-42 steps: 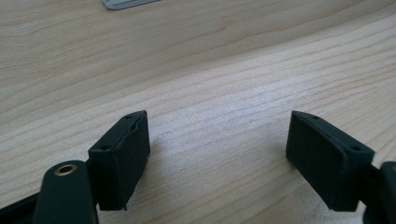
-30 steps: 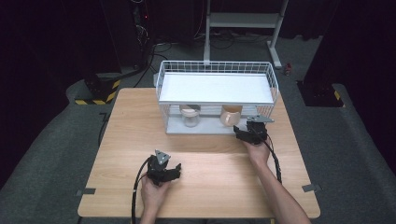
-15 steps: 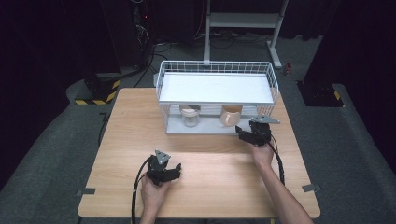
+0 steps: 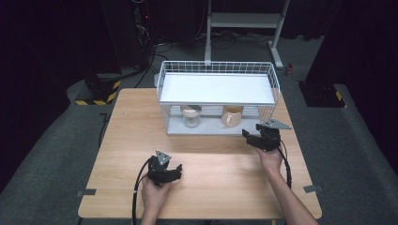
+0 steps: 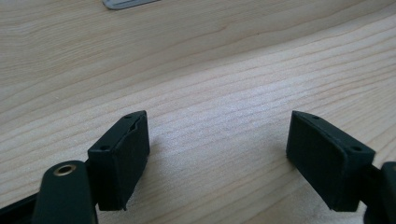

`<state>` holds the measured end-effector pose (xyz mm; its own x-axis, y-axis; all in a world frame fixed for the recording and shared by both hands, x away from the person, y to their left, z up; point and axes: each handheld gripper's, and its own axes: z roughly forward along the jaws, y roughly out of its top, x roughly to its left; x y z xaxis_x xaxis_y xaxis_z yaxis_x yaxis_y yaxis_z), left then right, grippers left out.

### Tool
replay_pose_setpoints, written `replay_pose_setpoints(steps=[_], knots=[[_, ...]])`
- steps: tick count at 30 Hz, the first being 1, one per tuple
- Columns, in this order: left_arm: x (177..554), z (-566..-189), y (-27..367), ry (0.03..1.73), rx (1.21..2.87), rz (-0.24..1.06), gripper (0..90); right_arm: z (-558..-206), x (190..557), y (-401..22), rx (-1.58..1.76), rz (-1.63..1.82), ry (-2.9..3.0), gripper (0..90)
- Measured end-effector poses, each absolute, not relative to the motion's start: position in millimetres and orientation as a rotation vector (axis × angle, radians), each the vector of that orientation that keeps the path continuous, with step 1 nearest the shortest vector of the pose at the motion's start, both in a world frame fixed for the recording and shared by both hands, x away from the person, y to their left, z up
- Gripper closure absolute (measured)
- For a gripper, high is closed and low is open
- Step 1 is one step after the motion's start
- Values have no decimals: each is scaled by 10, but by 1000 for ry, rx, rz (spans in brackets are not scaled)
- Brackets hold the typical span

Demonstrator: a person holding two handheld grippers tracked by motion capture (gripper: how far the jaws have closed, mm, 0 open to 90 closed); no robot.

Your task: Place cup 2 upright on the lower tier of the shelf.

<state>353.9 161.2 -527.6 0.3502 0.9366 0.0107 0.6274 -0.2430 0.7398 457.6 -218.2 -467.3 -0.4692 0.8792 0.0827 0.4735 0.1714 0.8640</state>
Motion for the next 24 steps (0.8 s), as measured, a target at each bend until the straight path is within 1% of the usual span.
replay_pose_setpoints(steps=[24], knots=[[3539,-5278,1611,1363,1965,615,218,-4642,4339,-2378,1265,1272,2005,297]])
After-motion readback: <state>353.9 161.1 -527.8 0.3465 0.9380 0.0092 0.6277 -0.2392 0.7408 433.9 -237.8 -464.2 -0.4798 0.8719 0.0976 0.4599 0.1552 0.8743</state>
